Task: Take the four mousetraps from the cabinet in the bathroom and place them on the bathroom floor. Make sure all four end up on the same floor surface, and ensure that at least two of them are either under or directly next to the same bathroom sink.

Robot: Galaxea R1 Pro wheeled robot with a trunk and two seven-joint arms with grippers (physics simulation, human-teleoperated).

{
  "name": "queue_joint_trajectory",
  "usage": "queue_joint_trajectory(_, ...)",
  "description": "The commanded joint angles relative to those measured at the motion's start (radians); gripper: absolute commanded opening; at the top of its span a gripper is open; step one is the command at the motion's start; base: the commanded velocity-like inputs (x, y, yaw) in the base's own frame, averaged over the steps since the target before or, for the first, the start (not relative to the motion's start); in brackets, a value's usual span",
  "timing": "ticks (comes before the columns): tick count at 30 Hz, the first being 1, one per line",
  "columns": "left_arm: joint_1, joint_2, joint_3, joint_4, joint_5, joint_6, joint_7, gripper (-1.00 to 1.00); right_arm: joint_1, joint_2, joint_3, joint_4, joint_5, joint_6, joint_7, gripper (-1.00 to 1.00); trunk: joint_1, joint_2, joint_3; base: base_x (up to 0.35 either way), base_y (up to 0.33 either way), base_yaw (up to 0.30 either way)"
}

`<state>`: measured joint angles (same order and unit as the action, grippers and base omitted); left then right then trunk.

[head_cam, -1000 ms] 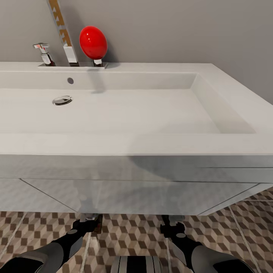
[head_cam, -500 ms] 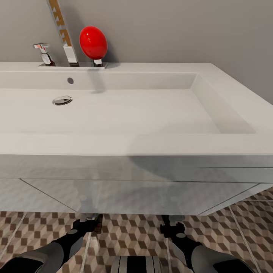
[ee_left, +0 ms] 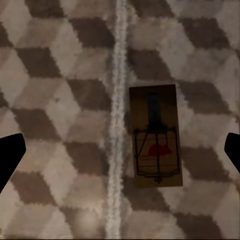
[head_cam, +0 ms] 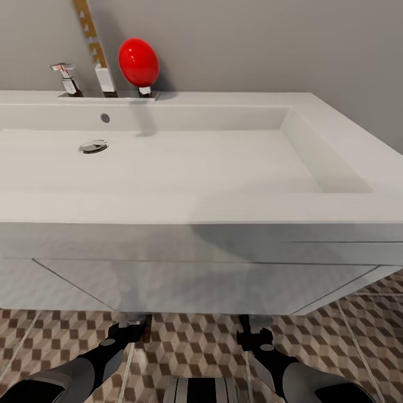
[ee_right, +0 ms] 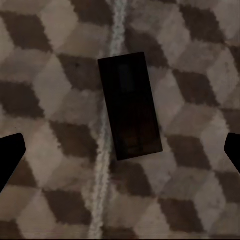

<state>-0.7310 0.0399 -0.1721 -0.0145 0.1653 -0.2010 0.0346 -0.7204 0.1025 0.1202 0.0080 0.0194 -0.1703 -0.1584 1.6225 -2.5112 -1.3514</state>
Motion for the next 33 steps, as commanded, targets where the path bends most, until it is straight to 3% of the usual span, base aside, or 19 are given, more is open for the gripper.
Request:
queue_joint_trajectory(1,0.0,0.0,-0.009,0.0,0.009,-0.003,0.002,1.0,-0.001,0.0,0.007,0.001,0.002,-0.001,-0.006,1.0,0.0,0.0,-0.001,-0.184,0.0,0.0)
queue_joint_trajectory(33,-0.001,0.0,-0.008,0.001,0.01,-0.003,0.004,1.0,-0.001,0.0,0.007,0.001,0.002,-0.003,-0.006,1.0,0.0,0.0,-0.001,-0.324,0.0,0.0)
